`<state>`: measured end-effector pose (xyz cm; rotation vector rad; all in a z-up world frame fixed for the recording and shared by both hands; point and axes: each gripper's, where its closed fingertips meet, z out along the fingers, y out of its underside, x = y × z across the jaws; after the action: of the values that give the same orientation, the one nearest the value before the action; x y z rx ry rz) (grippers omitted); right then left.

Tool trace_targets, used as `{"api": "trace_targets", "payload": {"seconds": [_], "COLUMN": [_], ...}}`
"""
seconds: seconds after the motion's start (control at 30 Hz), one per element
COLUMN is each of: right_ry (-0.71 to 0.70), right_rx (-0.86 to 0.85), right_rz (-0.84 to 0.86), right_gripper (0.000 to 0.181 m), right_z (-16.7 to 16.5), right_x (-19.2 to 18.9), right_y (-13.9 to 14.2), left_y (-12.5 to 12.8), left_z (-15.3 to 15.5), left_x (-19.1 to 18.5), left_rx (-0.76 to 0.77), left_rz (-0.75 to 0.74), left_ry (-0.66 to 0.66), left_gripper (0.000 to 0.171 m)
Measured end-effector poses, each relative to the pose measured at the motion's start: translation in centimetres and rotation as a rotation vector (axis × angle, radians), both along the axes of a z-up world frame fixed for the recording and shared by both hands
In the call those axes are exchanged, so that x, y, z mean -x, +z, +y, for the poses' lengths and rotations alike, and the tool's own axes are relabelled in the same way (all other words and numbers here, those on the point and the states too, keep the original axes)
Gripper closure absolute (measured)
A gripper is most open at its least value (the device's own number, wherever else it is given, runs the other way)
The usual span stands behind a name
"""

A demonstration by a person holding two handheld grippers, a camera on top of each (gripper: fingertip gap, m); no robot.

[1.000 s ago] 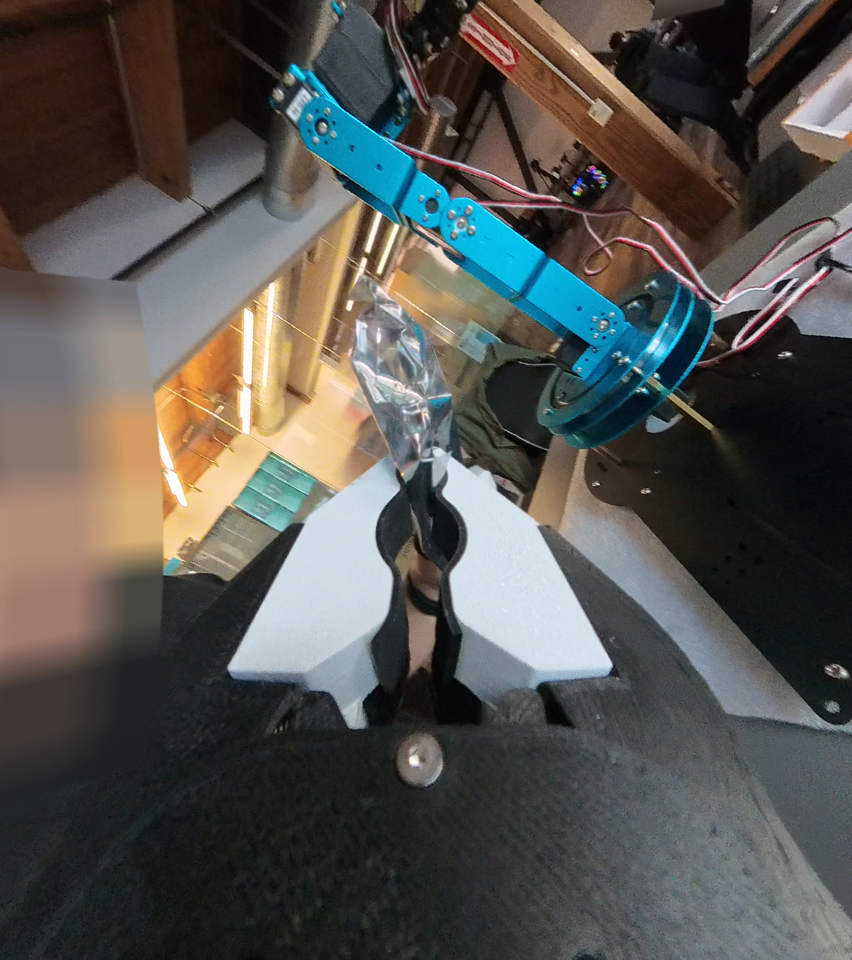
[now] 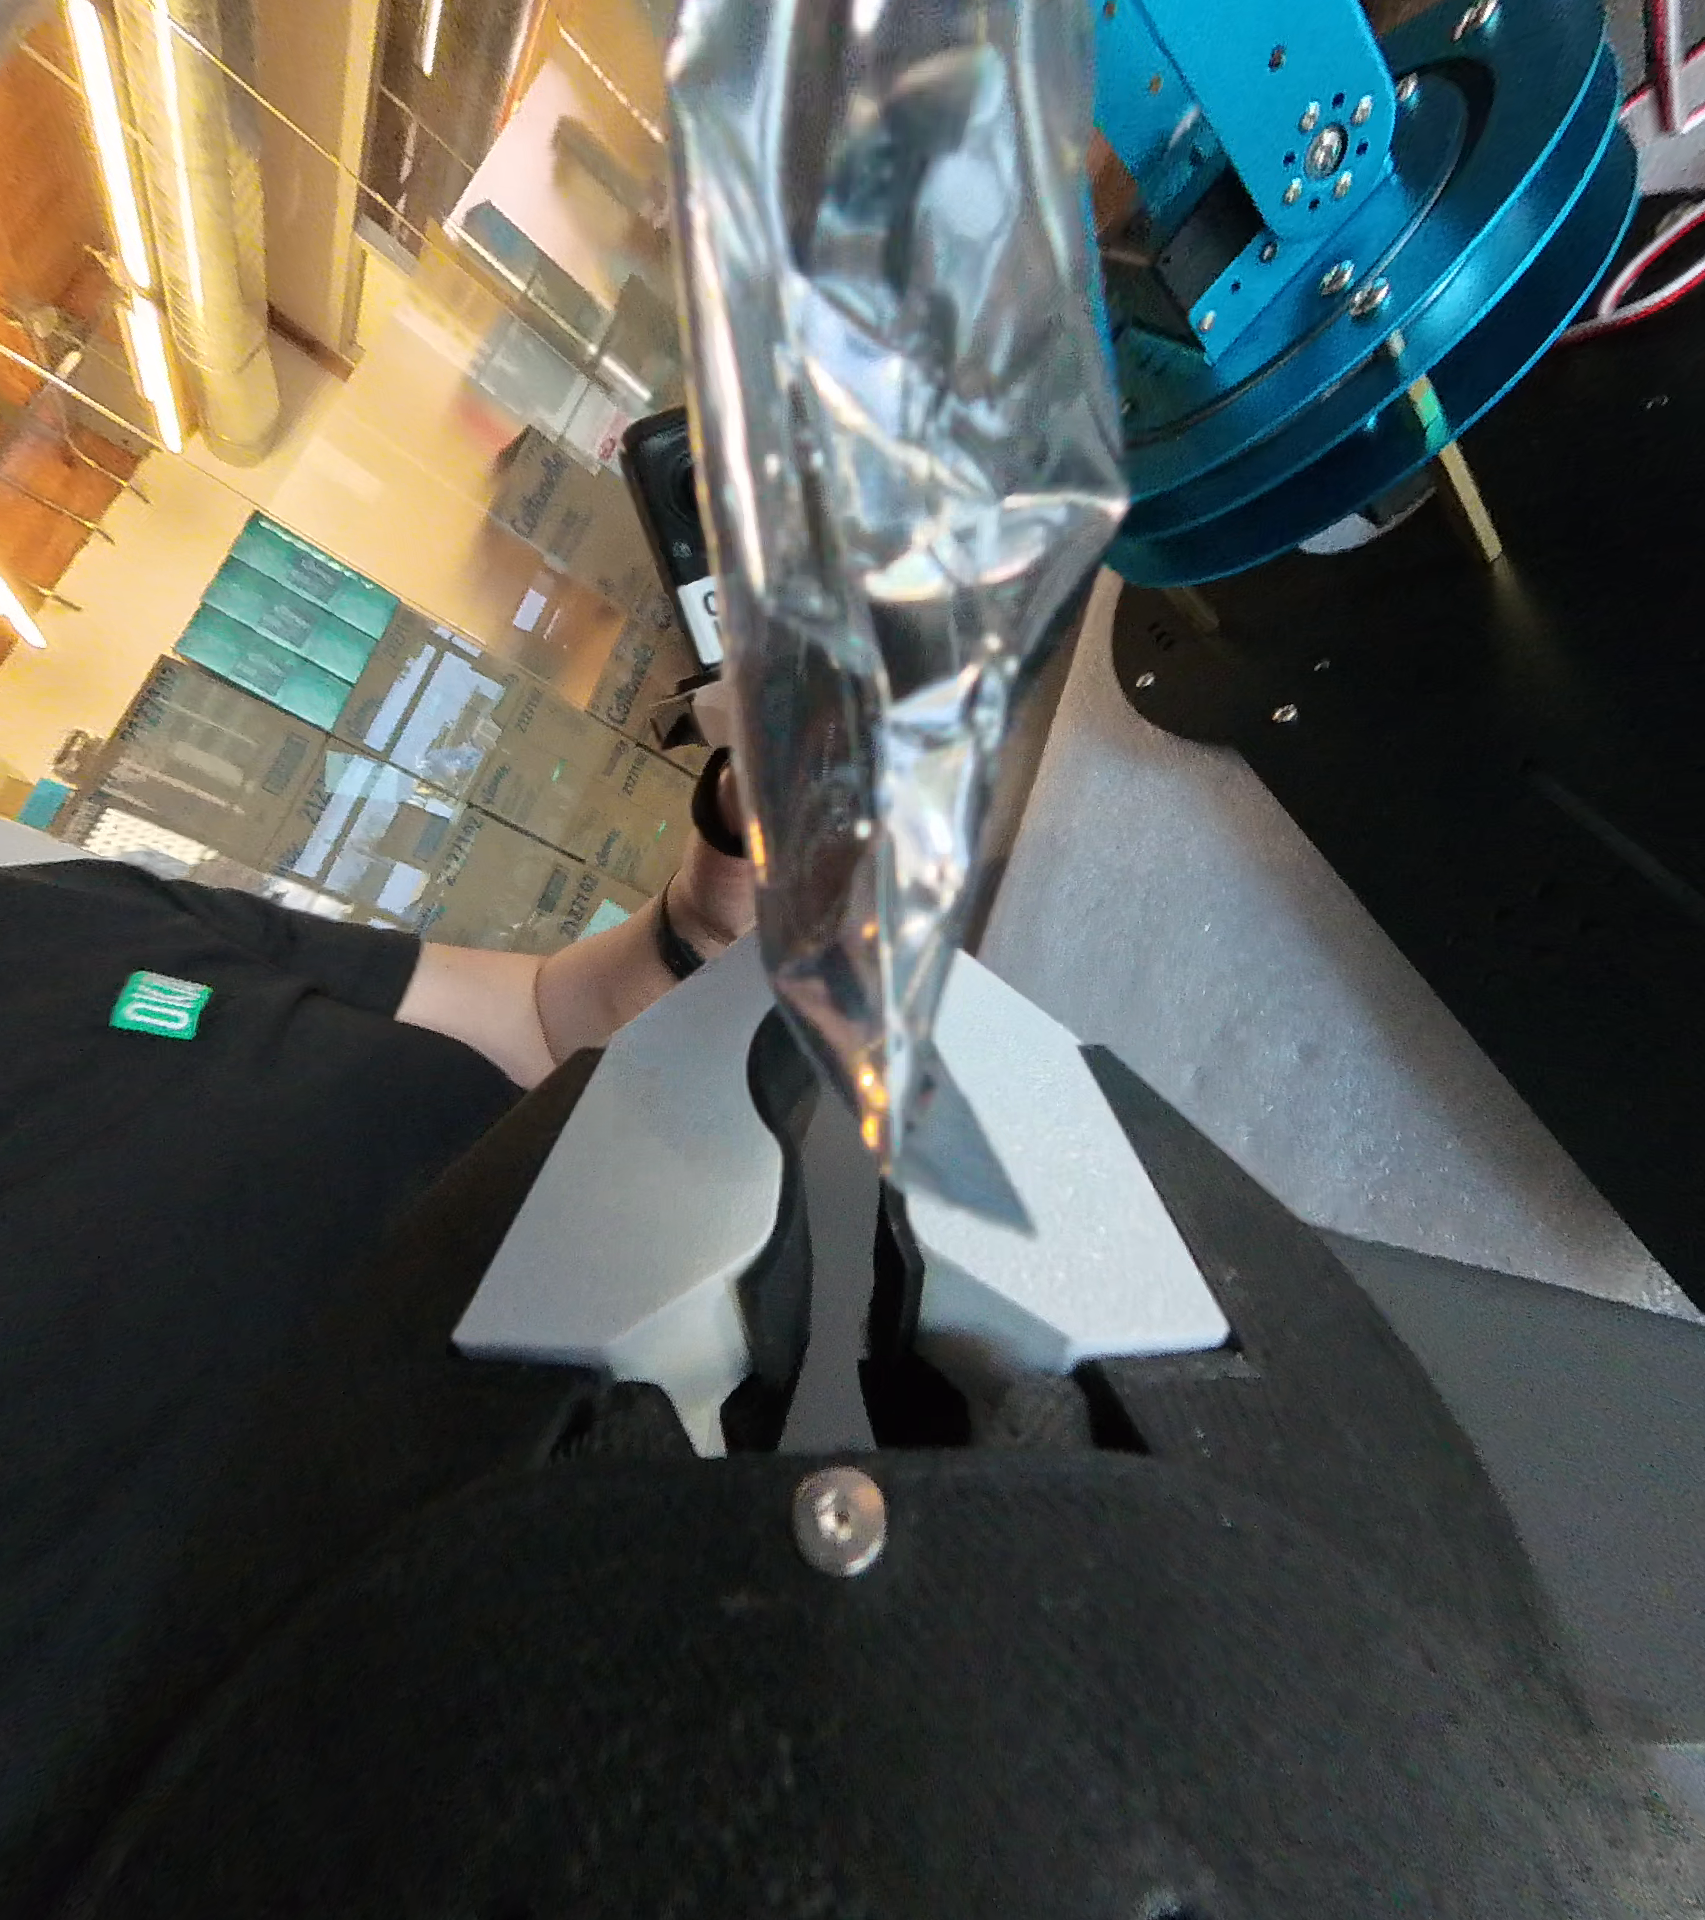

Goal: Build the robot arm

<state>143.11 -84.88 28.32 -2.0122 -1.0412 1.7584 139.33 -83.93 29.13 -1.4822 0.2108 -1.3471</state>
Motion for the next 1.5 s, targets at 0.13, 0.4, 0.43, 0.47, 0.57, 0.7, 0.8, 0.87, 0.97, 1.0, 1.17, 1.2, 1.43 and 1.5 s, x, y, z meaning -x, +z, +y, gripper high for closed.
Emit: {"api": "trace_targets", "payload": {"seconds": [0.13,0.4,0.43,0.47,0.57,0.7,0.8,0.87,0.97,1.0,1.17,1.2,1.43,1.5], "right_ry": [0.046,0.116,0.121,0.117,0.110,0.064,0.022,-0.006,-0.068,-0.090,-0.112,-0.091,-0.152,-0.221], "right_rx": [0.028,0.017,0.022,0.025,0.017,0.026,0.031,0.046,0.068,0.070,0.074,0.066,-0.010,0.046], "right_rz": [-0.030,-0.055,-0.040,-0.029,-0.021,0.016,0.060,0.111,0.194,0.211,0.293,0.310,0.365,0.415], "right_gripper": [0.181,0.181,0.181,0.181,0.181,0.181,0.181,0.181,0.181,0.181,0.181,0.181,0.170,0.174], "right_z": [-0.4,-0.9,-0.9,-0.7,-0.4,0.4,1.0,1.3,2.1,2.4,2.4,2.0,2.3,3.5], "right_x": [-0.3,-0.8,-0.8,-0.9,-0.9,-0.9,-0.9,-0.7,-0.6,-0.6,-0.7,-0.8,-2.1,-2.8], "right_y": [-0.3,0.0,0.3,0.6,0.8,1.5,2.1,2.8,3.6,3.7,4.1,4.3,4.2,4.5], "left_y": [-0.4,-0.2,0.0,0.2,0.2,0.2,0.4,0.5,1.0,1.1,1.9,2.0,0.8,0.4], "left_z": [0.0,-0.4,-0.5,-0.6,-0.6,-0.6,-0.5,-0.5,-0.5,-0.4,-0.4,-0.6,-1.9,-2.2], "left_x": [-0.1,-0.2,-0.2,-0.1,-0.2,-0.2,-0.3,-0.3,-0.5,-0.5,-0.5,-0.5,-1.7,-2.0], "left_rx": [0.021,0.013,0.012,0.013,0.011,0.017,0.015,0.012,0.009,0.007,-0.033,-0.045,-0.112,-0.126], "left_rz": [-0.001,0.008,-0.003,-0.017,-0.018,-0.023,-0.032,-0.039,-0.051,-0.051,-0.053,-0.045,0.099,0.141], "left_ry": [-0.016,-0.069,-0.076,-0.081,-0.075,-0.083,-0.074,-0.077,-0.081,-0.076,-0.055,-0.062,-0.074,-0.083], "left_gripper": [0.163,0.163,0.163,0.163,0.163,0.162,0.163,0.162,0.162,0.162,0.162,0.162,0.162,0.162]}}
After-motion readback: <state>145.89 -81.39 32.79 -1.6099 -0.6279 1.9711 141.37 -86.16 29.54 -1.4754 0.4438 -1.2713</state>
